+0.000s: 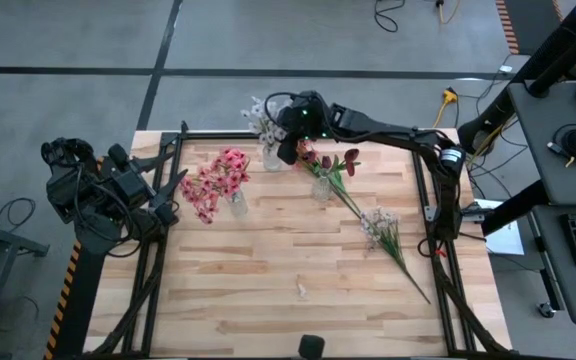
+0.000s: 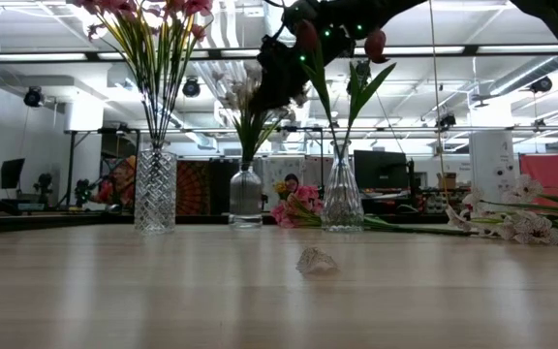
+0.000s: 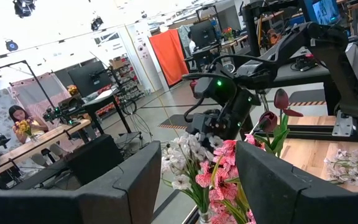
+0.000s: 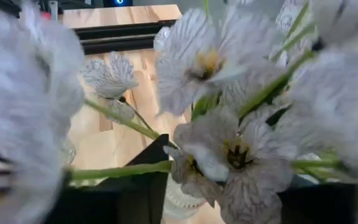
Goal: Sort flowers into vase by color
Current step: Put the top white flower into the top transparent vase, then put the red tulip into the bottom right transparent vase
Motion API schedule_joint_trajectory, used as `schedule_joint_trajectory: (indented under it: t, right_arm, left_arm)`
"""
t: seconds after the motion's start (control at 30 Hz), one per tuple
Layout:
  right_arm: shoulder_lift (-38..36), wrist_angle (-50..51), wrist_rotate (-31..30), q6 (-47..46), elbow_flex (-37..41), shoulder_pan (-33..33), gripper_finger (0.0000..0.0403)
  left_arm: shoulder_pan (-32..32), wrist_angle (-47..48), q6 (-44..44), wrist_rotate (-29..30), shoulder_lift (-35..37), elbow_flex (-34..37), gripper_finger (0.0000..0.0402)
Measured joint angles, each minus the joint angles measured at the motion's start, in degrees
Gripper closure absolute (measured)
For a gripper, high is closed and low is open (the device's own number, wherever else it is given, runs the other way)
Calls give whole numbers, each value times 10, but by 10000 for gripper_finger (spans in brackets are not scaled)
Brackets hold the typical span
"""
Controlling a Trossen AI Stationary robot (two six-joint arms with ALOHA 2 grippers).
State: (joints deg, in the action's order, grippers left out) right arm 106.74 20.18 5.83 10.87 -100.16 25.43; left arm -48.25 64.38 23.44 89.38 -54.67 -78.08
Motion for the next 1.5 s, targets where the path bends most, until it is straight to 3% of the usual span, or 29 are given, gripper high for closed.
schedule_joint_trajectory:
  t: [0.33,0.9,1.23,1.5]
  right_arm:
    - [0,123,0,-5,-100,0,231]
    - [-3,324,0,-28,-350,-13,239]
    - [-106,424,6,-87,-336,-73,252]
    - [-129,630,1,-192,-334,-142,265]
  left_arm:
    - [0,0,0,0,0,0,212]
    - [0,0,-4,-11,0,0,212]
    - [0,-1,-4,-15,0,0,212]
    - [0,-4,-2,-15,0,0,212]
